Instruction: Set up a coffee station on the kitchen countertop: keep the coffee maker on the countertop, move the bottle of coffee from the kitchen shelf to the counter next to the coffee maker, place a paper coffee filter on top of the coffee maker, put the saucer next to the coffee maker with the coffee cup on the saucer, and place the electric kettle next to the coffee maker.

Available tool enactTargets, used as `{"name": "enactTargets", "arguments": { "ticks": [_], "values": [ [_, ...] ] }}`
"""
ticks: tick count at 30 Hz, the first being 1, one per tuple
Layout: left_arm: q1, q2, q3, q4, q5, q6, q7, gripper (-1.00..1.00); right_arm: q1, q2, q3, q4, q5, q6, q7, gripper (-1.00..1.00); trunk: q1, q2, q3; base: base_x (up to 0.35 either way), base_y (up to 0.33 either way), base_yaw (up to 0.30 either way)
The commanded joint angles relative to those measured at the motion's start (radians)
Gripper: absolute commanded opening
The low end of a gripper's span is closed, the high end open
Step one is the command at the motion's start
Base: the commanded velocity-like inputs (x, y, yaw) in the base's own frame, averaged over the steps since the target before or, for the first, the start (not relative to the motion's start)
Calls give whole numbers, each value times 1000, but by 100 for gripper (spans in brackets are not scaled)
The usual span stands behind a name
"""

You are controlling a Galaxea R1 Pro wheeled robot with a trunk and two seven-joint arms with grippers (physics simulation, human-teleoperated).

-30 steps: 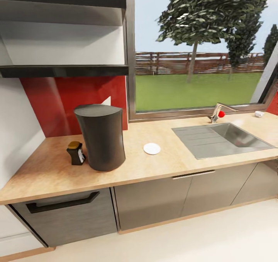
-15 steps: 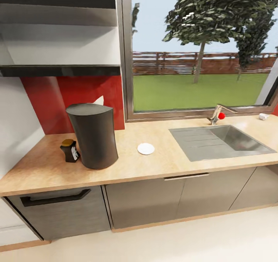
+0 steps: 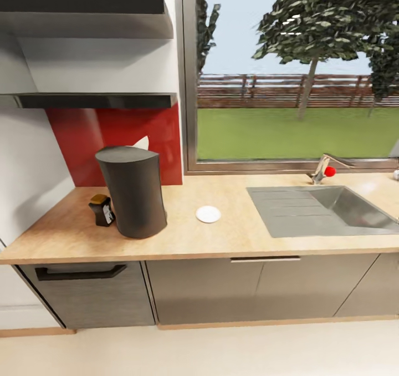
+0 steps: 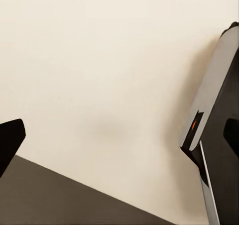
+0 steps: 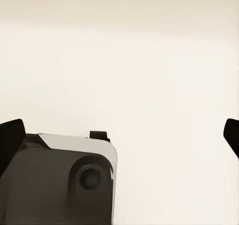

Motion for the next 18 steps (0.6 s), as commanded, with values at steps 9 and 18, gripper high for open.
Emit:
{"name": "enactTargets", "arguments": {
  "ticks": [9,18],
  "values": [
    [-1,-2,8,2,1,-8,0,100,-1,-5,-5,1,15,-4,-3,100,1,-2,-2,41,-310,2],
    [-1,-2,10,2,5,-10,-1,100,-1,1,-8,1,13,-4,-5,100,1,-2,-2,2,-312,28]
  ]
}}
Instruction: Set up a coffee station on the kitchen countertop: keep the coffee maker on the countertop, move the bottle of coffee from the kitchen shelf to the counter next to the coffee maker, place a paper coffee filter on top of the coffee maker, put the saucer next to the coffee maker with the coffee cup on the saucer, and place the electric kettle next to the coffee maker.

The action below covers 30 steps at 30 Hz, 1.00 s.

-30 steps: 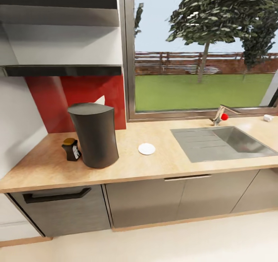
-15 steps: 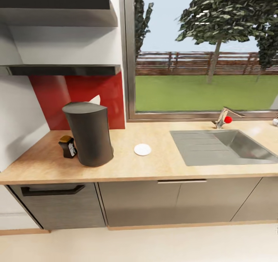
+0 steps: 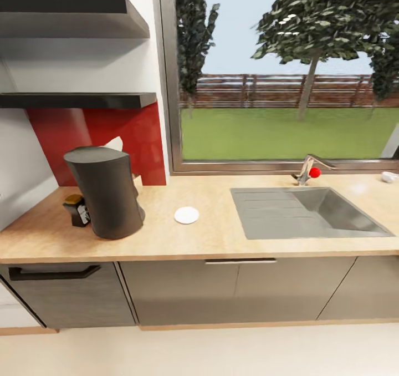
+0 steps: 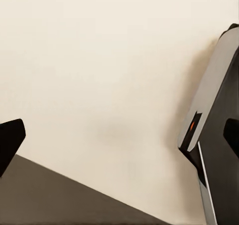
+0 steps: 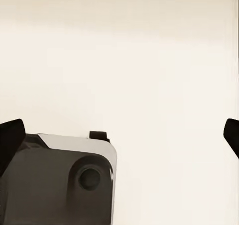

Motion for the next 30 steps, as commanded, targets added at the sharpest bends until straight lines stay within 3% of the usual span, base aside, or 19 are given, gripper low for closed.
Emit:
{"name": "enactTargets", "arguments": {
  "ticks": [1,15,23,30],
  "values": [
    [-1,0,7,2,-1,-7,0,100,-1,1,-6,1,10,-3,-4,100,1,-2,-2,0,-312,194],
    [-1,1,13,2,0,-18,-1,100,-1,3,-7,1,10,-4,-5,100,1,-2,-2,0,-312,261],
    [-1,3,16,2,0,-19,-2,100,-1,3,-7,0,10,-3,-4,100,1,-2,-2,39,-311,43],
    [-1,2,13,2,1,-19,-2,100,-1,3,-7,1,10,-3,-4,100,1,-2,-2,250,-232,1]
  ]
}}
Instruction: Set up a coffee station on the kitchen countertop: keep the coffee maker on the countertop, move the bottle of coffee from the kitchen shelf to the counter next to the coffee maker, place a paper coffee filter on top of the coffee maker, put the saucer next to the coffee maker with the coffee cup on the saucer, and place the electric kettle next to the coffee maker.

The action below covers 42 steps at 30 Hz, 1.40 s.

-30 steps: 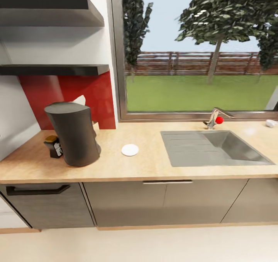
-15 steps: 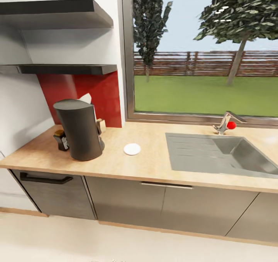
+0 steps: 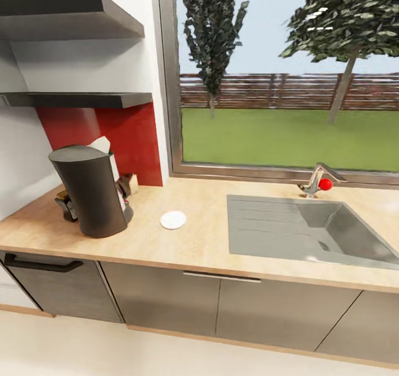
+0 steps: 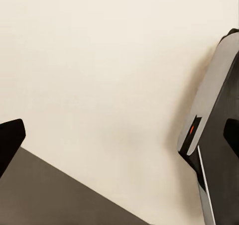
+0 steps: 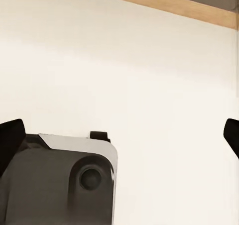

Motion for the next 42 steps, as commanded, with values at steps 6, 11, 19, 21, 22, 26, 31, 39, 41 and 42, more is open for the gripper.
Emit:
{"name": "enactTargets", "arguments": {
  "ticks": [6,11,19,21,22,26,31,39,41,42],
  "values": [
    [-4,1,2,-67,-3,-69,-3,100,-1,8,-2,1,14,-2,-7,100,1,-2,-2,111,-83,0],
    [-8,14,4,-278,-1,-190,-2,100,-1,98,24,-51,15,-91,-3,100,1,-2,-2,4,-2,0],
    [-9,9,45,-539,60,-414,-10,100,-6,115,333,-112,12,-411,-4,100,1,-2,-2,0,0,0],
    [-8,6,54,-619,84,-437,-10,100,-10,115,463,-162,8,-445,-6,100,1,-2,-2,0,0,0],
    [-8,5,56,-659,98,-442,-10,100,-10,115,521,-202,4,-454,-8,100,1,-2,-2,0,0,0],
    [-6,5,57,-820,157,-449,-10,100,-11,115,666,-367,-47,-464,-9,100,1,-2,-2,0,0,0],
    [-7,4,39,-1352,213,-141,-10,100,-22,115,924,-896,-435,-202,-40,100,1,-2,-2,0,0,0],
    [-190,18,43,-1612,212,540,-93,100,-343,115,937,-1149,-465,261,-121,100,1,-2,-2,0,0,0],
    [-319,14,41,-1613,220,758,-129,100,-430,115,936,-1148,-465,374,-131,100,1,-2,-2,0,0,0],
    [-353,10,41,-1612,221,820,-134,100,-445,115,936,-1148,-466,410,-133,100,1,-2,-2,0,0,0]
  ]
}}
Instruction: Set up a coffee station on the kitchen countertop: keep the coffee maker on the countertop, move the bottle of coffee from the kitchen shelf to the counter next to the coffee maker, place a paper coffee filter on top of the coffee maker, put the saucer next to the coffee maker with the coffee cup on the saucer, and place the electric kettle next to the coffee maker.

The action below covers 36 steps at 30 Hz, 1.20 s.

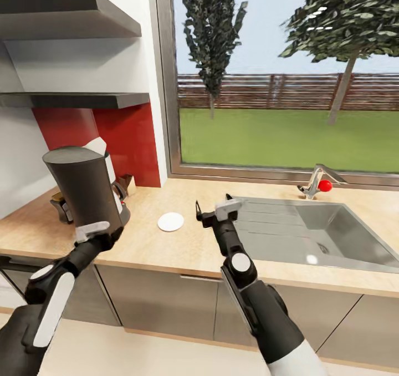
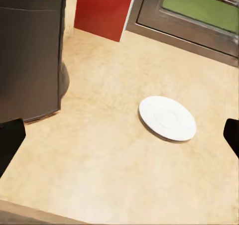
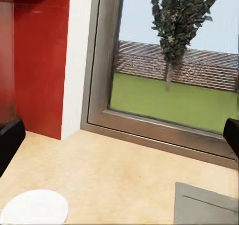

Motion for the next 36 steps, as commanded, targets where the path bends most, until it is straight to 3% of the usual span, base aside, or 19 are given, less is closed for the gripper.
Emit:
{"name": "enactTargets", "arguments": {
  "ticks": [1,5,7,9,10,11,12,13,16,18,20,28,36],
  "values": [
    [-44,-5,0,0,7,84,-5,100,-16,0,1,-1,10,66,-6,100,1,-2,-2,0,0,0],
    [-131,-10,-1,4,9,234,-11,100,-51,0,1,25,3,180,-5,100,1,-2,-2,0,0,0],
    [-172,-11,0,5,9,316,-12,100,-78,0,0,53,-56,205,-5,100,1,-2,-2,0,0,0],
    [-211,-12,0,8,9,398,-12,100,-112,0,-3,98,-182,249,-7,100,1,-2,-2,0,0,0],
    [-259,-14,2,53,7,475,-11,100,-164,0,-17,199,-505,399,-3,100,1,-2,-2,0,0,0],
    [-262,-18,2,80,17,481,-10,100,-167,0,-19,209,-543,416,-1,100,1,-2,-2,0,0,0],
    [-263,-20,3,89,22,482,-10,100,-168,0,-19,210,-551,420,-1,100,1,-2,-2,0,0,0],
    [-264,-23,5,136,79,487,-10,100,-170,0,-20,211,-578,437,-1,100,1,-2,-2,0,0,0],
    [-256,-25,4,167,157,488,-10,100,-171,0,-19,209,-586,461,-1,100,1,-2,-2,0,0,0],
    [-251,-24,4,183,231,488,-8,100,-171,0,-14,208,-588,488,-1,100,1,-2,-2,0,0,0],
    [-250,-28,2,186,259,487,-8,100,-171,0,-13,206,-589,495,0,100,1,-2,-2,0,0,0],
    [-246,-32,4,187,288,486,-8,100,-171,0,-13,206,-589,497,-1,100,1,-2,-2,7,0,0],
    [-242,-33,4,188,338,484,-8,100,-170,0,-12,210,-589,497,-1,100,1,-2,-2,280,0,0]
  ]
}}
